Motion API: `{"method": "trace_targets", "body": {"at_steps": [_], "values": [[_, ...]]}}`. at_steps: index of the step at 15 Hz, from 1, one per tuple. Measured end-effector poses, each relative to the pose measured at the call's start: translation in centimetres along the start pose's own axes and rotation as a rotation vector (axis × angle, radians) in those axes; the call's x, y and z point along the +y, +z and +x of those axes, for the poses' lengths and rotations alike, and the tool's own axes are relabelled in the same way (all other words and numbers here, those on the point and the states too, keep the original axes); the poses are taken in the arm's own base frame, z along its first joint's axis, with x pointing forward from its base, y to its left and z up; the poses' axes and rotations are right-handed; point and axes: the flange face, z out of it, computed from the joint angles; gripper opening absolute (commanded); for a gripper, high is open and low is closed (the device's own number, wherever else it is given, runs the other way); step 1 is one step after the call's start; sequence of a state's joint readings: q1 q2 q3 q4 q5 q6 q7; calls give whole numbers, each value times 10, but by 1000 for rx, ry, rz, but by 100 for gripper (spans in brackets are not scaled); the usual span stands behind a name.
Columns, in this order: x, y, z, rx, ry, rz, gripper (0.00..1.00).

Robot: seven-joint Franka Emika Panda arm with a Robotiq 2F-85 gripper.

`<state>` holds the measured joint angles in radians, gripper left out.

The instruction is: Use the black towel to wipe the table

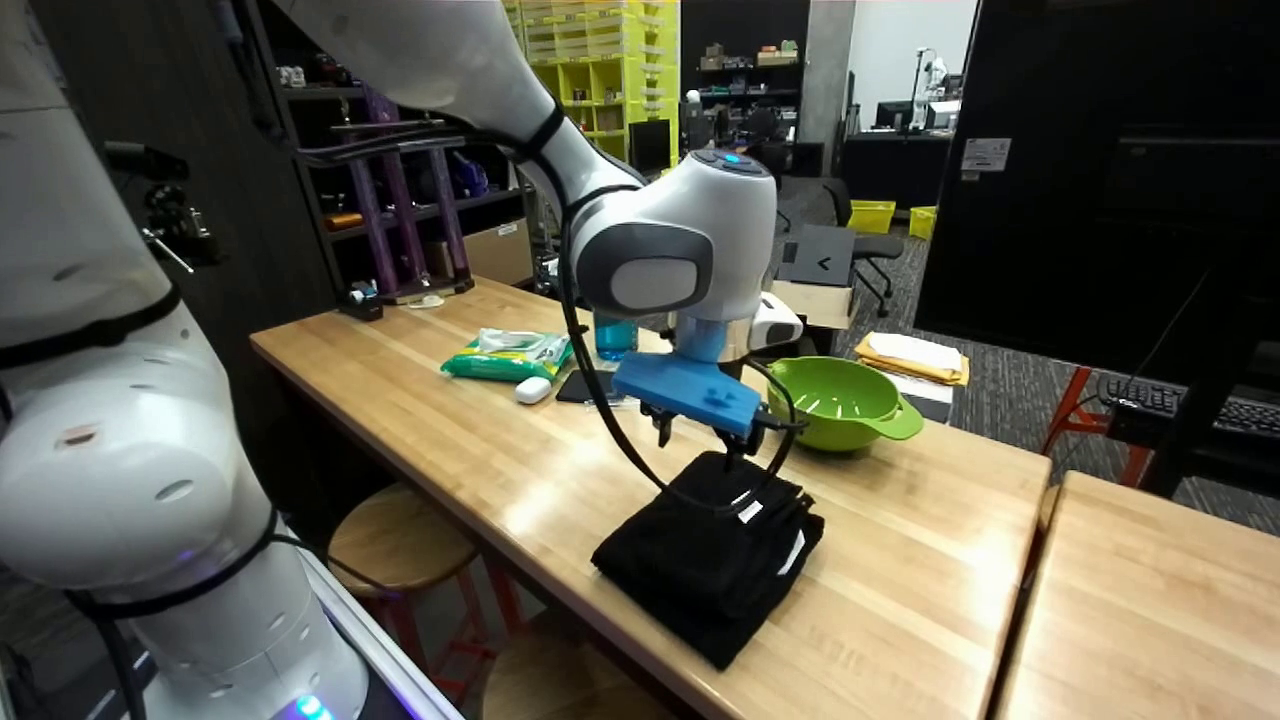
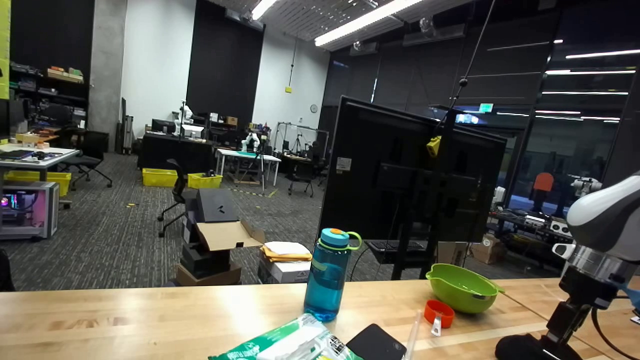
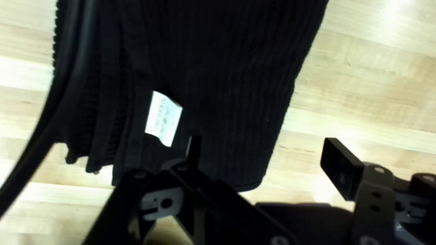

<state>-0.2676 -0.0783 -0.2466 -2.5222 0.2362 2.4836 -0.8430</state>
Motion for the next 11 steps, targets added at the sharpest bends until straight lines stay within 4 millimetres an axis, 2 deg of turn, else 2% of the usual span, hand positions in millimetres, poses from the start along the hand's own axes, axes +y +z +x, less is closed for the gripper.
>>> {"method": "trace_targets", "body": {"at_steps": [6, 11], "values": [[-67, -11, 10, 68, 84, -21, 100], [-104, -5, 11, 117, 149, -48, 100]]}}
